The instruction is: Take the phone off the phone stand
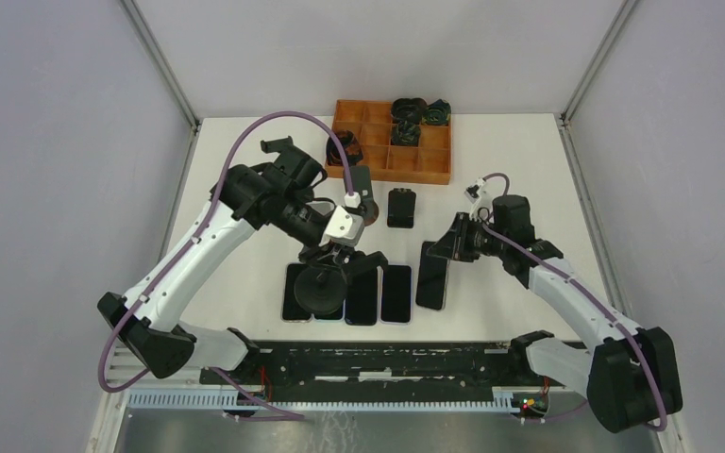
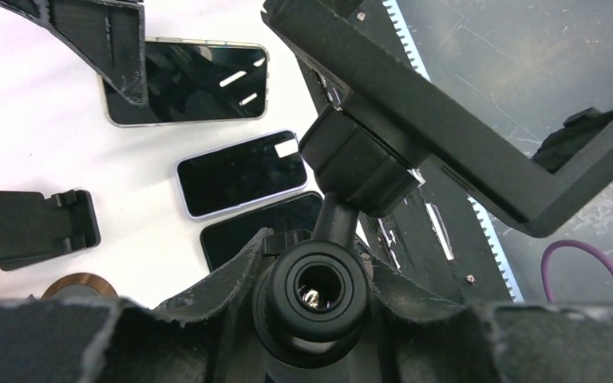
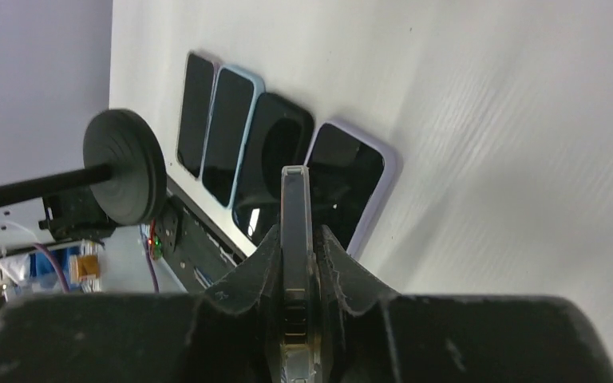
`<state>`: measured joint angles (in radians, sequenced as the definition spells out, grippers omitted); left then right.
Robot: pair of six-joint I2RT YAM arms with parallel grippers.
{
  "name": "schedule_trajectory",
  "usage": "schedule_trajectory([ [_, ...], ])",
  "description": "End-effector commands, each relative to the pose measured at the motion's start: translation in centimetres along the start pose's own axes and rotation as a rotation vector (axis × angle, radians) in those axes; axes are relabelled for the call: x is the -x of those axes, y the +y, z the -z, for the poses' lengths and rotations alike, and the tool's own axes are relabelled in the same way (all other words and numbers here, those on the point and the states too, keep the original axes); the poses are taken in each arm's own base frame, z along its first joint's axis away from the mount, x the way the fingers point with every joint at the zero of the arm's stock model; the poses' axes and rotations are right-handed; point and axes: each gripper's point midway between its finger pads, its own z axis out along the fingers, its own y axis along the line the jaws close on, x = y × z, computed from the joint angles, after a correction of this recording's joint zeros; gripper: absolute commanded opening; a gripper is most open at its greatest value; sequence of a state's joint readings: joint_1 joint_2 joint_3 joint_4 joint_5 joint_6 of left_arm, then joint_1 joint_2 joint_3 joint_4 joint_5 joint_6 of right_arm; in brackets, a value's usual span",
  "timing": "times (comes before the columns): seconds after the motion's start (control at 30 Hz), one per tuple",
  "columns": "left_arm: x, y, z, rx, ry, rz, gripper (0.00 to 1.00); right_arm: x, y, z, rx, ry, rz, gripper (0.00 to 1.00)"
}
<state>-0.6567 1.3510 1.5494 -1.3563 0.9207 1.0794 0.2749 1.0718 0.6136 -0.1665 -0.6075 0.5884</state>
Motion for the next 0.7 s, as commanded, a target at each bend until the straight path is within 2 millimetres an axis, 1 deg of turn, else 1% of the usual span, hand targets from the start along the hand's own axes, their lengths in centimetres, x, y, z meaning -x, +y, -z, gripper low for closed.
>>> schedule_trajectory([
  [0.0, 2.8, -0.2, 1.5, 0.046, -0.055, -0.112, 0.02, 0.3, 1.7, -0.1, 0.104, 0.015, 0.087, 0.0],
  [0.1, 2.8, -0.1, 1.4, 0.045, -0.055, -0.108, 0.02, -1.5, -0.2, -1.0, 0.075, 0.061, 0.063, 0.0],
  [0.2, 2.8, 0.0, 1.4, 0.044, -0.054, -0.103, 0.02, -2.8, -2.0, -1.9, 0.039, 0.106, 0.045, 0.0],
  [0.33, 2.7, 0.0, 1.4, 0.047, -0.051, -0.105, 0.02, -4.0, -3.9, -3.0, 0.001, 0.149, 0.02, 0.0],
  [0.5, 2.8, 0.3, 1.3, 0.055, -0.055, -0.103, 0.02, -4.1, -5.4, -4.2, -0.037, 0.157, -0.011, 0.0],
  [0.6, 2.9, 0.5, 1.3, 0.06, -0.062, -0.099, 0.02, -3.8, -6.0, -4.9, -0.052, 0.144, -0.017, 0.0],
  [0.67, 3.0, 0.6, 1.2, 0.063, -0.069, -0.095, 0.02, -3.5, -6.7, -5.1, -0.084, 0.127, -0.015, 0.07],
])
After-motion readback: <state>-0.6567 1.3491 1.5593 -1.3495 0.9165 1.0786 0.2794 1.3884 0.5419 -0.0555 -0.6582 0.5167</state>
